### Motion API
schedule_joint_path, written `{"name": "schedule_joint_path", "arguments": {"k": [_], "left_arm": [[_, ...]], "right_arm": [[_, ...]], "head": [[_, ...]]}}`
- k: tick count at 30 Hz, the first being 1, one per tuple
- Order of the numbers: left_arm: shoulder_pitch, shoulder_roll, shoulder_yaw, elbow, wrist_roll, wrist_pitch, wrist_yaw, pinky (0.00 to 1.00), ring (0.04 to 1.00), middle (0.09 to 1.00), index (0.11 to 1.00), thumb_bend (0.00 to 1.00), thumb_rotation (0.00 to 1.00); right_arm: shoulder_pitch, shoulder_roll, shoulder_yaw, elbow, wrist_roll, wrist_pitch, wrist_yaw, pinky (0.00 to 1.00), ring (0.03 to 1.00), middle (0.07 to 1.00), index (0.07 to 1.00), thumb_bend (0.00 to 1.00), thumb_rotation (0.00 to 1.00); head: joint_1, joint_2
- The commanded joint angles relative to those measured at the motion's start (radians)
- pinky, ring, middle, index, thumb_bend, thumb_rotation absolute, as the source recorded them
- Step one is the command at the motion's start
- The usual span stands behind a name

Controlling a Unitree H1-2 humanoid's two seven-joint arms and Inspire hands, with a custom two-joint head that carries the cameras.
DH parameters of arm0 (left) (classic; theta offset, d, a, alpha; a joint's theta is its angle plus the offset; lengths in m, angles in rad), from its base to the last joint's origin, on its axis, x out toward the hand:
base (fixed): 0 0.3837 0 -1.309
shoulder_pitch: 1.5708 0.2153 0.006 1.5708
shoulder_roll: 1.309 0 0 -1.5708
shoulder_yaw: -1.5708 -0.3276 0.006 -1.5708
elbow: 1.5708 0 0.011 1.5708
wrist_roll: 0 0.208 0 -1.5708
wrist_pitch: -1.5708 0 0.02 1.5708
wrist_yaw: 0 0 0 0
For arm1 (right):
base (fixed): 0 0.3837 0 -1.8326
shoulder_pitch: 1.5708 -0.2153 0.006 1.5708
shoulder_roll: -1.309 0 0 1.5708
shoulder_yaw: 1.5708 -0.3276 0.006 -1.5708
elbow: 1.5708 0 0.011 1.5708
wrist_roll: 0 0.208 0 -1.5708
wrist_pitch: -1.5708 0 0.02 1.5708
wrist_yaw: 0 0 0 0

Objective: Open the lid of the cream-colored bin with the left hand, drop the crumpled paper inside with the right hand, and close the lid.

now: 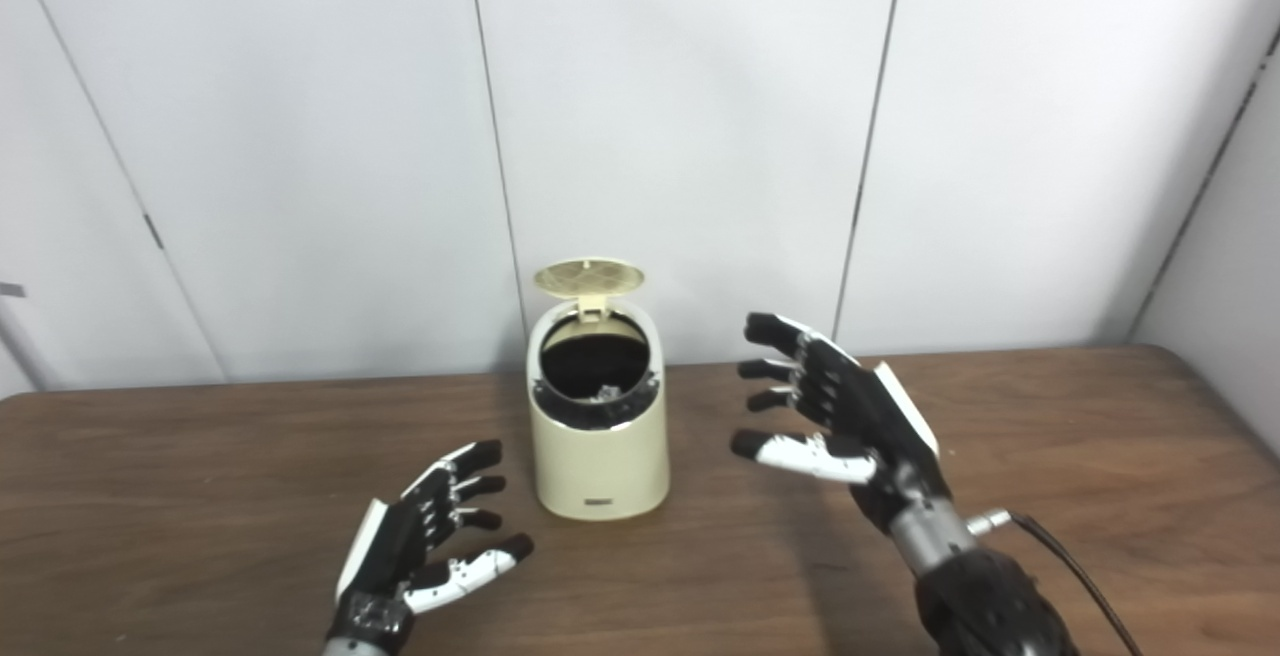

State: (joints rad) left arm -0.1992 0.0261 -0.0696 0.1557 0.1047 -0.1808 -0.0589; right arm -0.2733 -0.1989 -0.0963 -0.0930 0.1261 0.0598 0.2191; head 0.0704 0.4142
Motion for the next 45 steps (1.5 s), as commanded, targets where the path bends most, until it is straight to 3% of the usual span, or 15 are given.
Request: {"name": "schedule_joint_path", "arguments": {"k": [1, 9, 17, 27, 31, 36, 41, 45], "left_arm": [[-0.032, -0.006, 0.002, -0.003, 0.0, -0.041, 0.014, 0.65, 0.798, 0.861, 0.865, 0.74, 0.13], [-0.038, -0.006, 0.0, 0.01, 0.018, -0.062, 0.035, 0.63, 0.796, 0.863, 0.865, 0.75, 0.15], [-0.03, 0.003, 0.012, -0.021, -0.011, -0.053, 0.023, 0.64, 0.796, 0.867, 0.867, 0.74, 0.12], [-0.051, 0.037, 0.036, -0.085, -0.017, -0.024, 0.016, 0.66, 0.798, 0.871, 0.882, 0.73, 0.18], [-0.095, 0.065, 0.05, -0.105, -0.001, -0.005, 0.016, 0.65, 0.799, 0.86, 0.883, 0.8, 0.28], [-0.172, 0.1, 0.048, -0.104, 0.017, 0.022, 0.003, 0.67, 0.809, 0.864, 0.881, 0.86, 0.32], [-0.254, 0.132, 0.028, -0.102, 0.068, 0.052, -0.004, 0.68, 0.838, 0.879, 0.888, 0.87, 0.43], [-0.306, 0.153, 0.011, -0.1, 0.101, 0.074, -0.016, 0.7, 0.862, 0.882, 0.896, 0.91, 0.44]], "right_arm": [[-0.019, 0.011, -0.013, 0.006, 0.045, -0.069, 0.0, 0.67, 0.79, 0.87, 0.822, 0.84, 0.2], [0.0, 0.042, -0.043, 0.163, 0.1, -0.275, -0.001, 0.66, 0.806, 0.87, 0.822, 0.8, 0.13], [0.025, 0.063, -0.045, 0.199, 0.115, -0.35, -0.012, 0.67, 0.81, 0.856, 0.817, 0.8, 0.14], [0.041, 0.073, -0.039, 0.213, 0.096, -0.357, -0.042, 0.67, 0.808, 0.87, 0.821, 0.8, 0.14], [0.038, 0.077, -0.031, 0.21, 0.059, -0.36, -0.065, 0.65, 0.776, 0.854, 0.805, 0.84, 0.17], [0.038, 0.087, -0.02, 0.193, 0.022, -0.333, -0.093, 0.62, 0.76, 0.843, 0.797, 0.85, 0.17], [0.043, 0.088, -0.003, 0.177, -0.016, -0.32, -0.109, 0.59, 0.737, 0.843, 0.807, 0.81, 0.17], [0.047, 0.095, 0.0, 0.162, -0.023, -0.303, -0.118, 0.6, 0.732, 0.848, 0.808, 0.82, 0.18]], "head": [[0.011, -0.002], [0.031, -0.007], [0.019, -0.009], [0.016, -0.022], [0.006, -0.028], [-0.005, -0.043], [-0.016, -0.056], [-0.025, -0.063]]}}
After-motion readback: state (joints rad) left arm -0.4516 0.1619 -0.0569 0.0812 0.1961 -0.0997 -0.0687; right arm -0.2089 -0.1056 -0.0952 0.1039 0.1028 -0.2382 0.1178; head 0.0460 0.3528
